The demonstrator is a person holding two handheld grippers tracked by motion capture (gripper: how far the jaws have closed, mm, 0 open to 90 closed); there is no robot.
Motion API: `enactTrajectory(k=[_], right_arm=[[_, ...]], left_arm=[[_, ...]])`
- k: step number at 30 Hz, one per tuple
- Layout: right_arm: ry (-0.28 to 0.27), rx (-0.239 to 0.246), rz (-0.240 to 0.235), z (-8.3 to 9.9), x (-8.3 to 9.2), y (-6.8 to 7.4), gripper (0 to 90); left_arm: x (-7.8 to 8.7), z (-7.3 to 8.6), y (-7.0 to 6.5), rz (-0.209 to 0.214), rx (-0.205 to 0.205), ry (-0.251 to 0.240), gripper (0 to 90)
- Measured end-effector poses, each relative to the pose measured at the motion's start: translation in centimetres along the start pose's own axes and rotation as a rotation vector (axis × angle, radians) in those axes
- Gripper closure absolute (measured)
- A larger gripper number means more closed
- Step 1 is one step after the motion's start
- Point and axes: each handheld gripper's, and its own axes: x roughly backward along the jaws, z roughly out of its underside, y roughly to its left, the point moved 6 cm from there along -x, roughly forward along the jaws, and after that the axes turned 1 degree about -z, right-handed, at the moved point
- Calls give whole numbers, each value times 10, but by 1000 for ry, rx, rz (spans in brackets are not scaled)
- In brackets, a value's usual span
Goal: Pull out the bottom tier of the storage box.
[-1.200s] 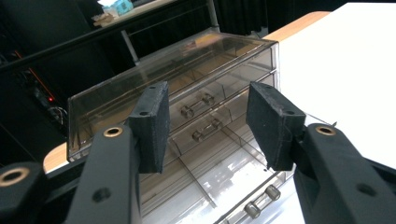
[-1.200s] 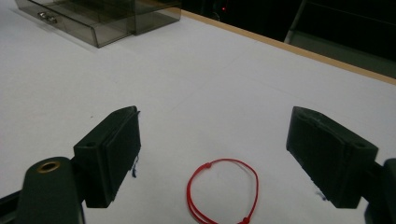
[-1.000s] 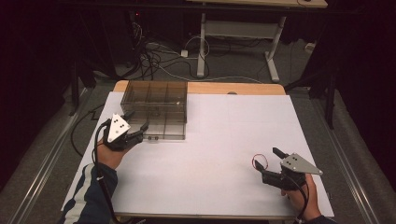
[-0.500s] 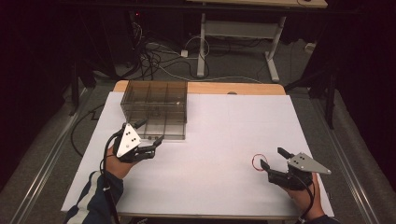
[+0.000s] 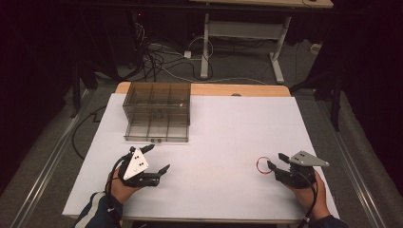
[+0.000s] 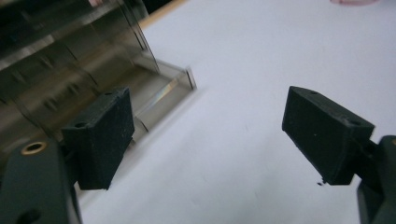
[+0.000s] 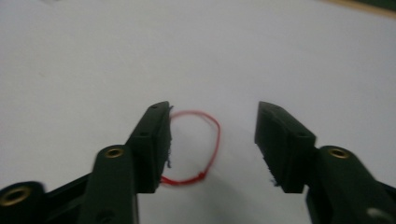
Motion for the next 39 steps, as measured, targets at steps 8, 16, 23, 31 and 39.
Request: enactTrajectory(k=[8,16,23,31,39], right_arm=[[130,-45,23,10,-14,-6,636],[169,-52,1,12,-18,-2,881],[165,-46,21,11,-18,-3,900],[125,-42,30,10,-13,-4,900],[55,-24,23,3,-7,-2,900]], left_arm=[[8,14,-7,7,5,36,164],[8,16,-5,2,-3,47,165],[7,17,-6,4,-13,54,167],[4,16,-6,9,-33,53,168],[5,14,-6,4,-19,40,167]])
